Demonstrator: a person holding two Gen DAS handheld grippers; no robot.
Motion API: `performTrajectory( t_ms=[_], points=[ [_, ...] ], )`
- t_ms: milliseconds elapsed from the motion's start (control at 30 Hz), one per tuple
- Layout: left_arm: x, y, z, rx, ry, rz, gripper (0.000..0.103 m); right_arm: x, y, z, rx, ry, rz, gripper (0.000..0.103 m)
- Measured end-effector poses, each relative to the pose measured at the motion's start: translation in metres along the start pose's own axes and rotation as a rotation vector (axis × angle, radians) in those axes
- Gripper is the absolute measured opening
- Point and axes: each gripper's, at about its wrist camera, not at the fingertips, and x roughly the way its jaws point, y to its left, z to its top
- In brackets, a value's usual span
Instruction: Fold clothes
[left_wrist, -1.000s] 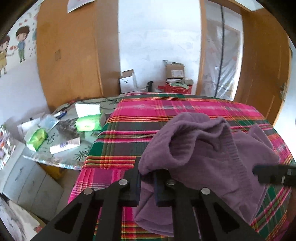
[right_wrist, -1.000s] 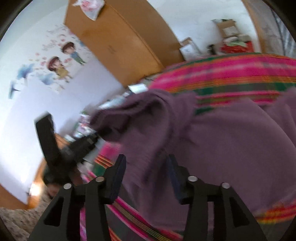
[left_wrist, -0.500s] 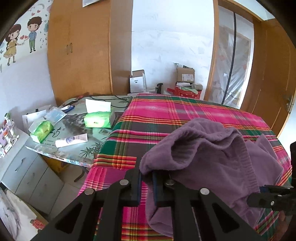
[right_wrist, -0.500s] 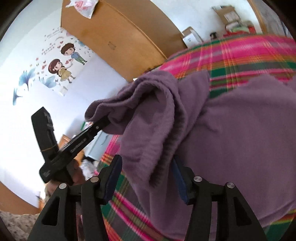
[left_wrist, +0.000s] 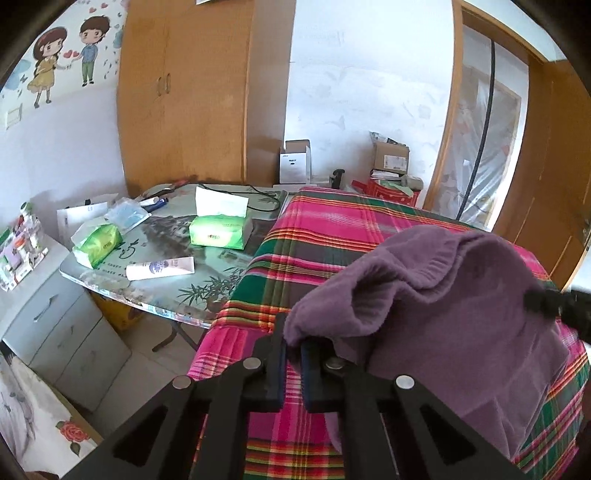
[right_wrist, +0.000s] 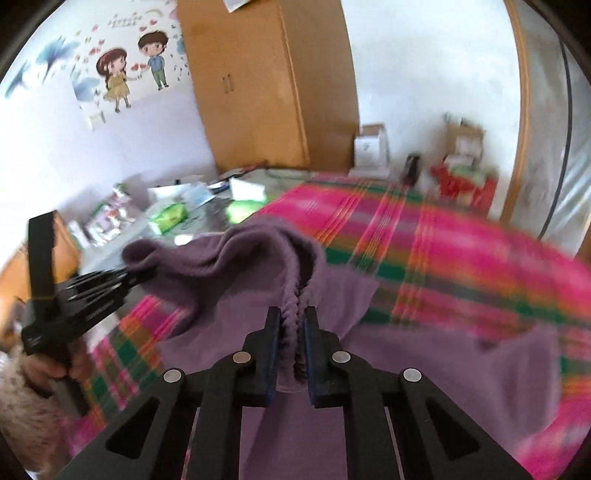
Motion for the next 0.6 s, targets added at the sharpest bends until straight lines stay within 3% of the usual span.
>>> performTrajectory(
  t_ms=[133,367,600],
  points=[
    [-0.001,0.007,0.0,-0.017,-0.001,0.012,0.005,0.01,0.001,0.03,-0.112,-0.041,-0.117,0.012],
    [0.0,0.018,-0.002,-0.027,0.007,0.035,0.005,0.038,-0.003,0.077,-0.159,-0.112,-0.244,0.003],
    [-0.007,0.02,-0.007,-0.045,0.035,0.005,0.005,0.066,-0.011,0.081,-0.121,-0.054,-0.185,0.004]
  ],
)
